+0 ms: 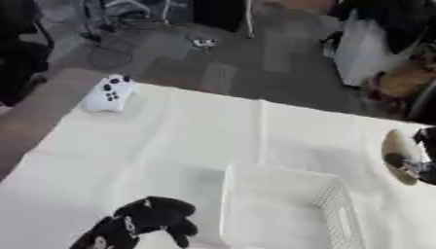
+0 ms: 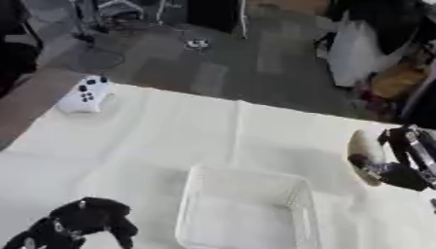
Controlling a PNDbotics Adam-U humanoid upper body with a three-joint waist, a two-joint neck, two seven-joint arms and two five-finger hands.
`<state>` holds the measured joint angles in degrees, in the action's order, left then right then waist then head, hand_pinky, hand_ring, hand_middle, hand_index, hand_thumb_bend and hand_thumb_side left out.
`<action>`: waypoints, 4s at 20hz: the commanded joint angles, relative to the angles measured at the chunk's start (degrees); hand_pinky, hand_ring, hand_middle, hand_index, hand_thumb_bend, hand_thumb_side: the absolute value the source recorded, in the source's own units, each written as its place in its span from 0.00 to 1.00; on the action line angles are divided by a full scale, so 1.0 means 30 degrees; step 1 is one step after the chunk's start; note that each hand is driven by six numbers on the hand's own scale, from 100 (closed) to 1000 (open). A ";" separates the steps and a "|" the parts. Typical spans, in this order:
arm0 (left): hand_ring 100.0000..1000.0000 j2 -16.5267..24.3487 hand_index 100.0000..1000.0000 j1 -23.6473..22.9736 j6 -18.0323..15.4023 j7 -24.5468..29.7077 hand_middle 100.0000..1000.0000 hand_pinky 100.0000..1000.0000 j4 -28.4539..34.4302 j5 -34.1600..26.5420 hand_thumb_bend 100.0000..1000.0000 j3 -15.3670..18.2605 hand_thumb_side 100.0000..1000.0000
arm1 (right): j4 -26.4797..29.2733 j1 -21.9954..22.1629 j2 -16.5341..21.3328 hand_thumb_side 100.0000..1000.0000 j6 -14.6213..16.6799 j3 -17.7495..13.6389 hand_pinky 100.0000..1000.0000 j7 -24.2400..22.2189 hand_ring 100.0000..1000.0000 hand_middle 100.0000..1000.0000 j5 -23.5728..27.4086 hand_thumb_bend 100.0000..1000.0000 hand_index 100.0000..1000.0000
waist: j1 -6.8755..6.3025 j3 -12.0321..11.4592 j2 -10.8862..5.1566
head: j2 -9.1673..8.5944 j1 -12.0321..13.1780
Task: Pick up objects on the table and place them in the box.
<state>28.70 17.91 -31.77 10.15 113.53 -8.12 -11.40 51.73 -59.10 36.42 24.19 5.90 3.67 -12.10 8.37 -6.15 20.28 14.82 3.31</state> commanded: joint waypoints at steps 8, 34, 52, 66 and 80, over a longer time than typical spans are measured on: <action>0.69 0.0495 0.87 -0.0092 -0.0042 -0.0052 0.80 0.49 0.0355 0.0153 0.49 0.0094 0.78 | 0.4195 -0.0330 0.1135 0.47 -0.2222 0.1426 0.00 -0.1160 0.00 0.00 0.3193 0.69 0.38 | -0.0199 0.0205 -0.0711 | -0.0084 0.0083; 0.69 0.0602 0.86 0.0134 -0.1020 -0.0030 0.79 0.50 0.0355 -0.0729 0.52 0.0179 0.70 | 1.4357 0.0568 0.0607 0.43 -0.8020 0.4627 0.00 -0.3537 0.00 0.00 1.0857 0.73 0.45 | -0.0318 0.0151 -0.1238 | 0.2418 -0.0476; 0.68 0.0580 0.86 0.0140 -0.2067 0.0231 0.79 0.51 0.0355 -0.1228 0.54 0.0199 0.67 | 1.3369 0.0876 -0.2937 0.47 -0.8410 0.4604 0.00 -0.4066 0.00 0.00 0.3627 0.70 0.38 | -0.0524 0.0223 -0.1392 | 0.4318 -0.1125; 0.69 0.0483 0.85 0.0280 -0.2062 0.0450 0.79 0.51 0.0355 -0.1300 0.53 0.0199 0.68 | 1.0577 0.0918 -0.4317 0.49 -0.6544 0.4579 0.00 -0.3714 0.00 0.00 -0.0061 0.69 0.36 | -0.0579 0.0129 -0.1278 | 0.3880 -0.1057; 0.69 0.0367 0.86 0.0294 -0.1993 0.0518 0.79 0.51 0.0355 -0.1231 0.53 0.0151 0.69 | 0.6044 0.0703 -0.5665 0.63 -0.4114 0.3378 0.00 0.0438 0.00 0.05 -0.5386 0.63 0.37 | -0.0691 0.0145 -0.1155 | 0.3780 -0.1236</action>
<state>29.37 18.29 -37.77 11.62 113.53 -11.70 -11.37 70.24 -55.61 19.07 11.42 16.95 3.87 -26.64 6.84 -5.76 17.71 26.86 0.44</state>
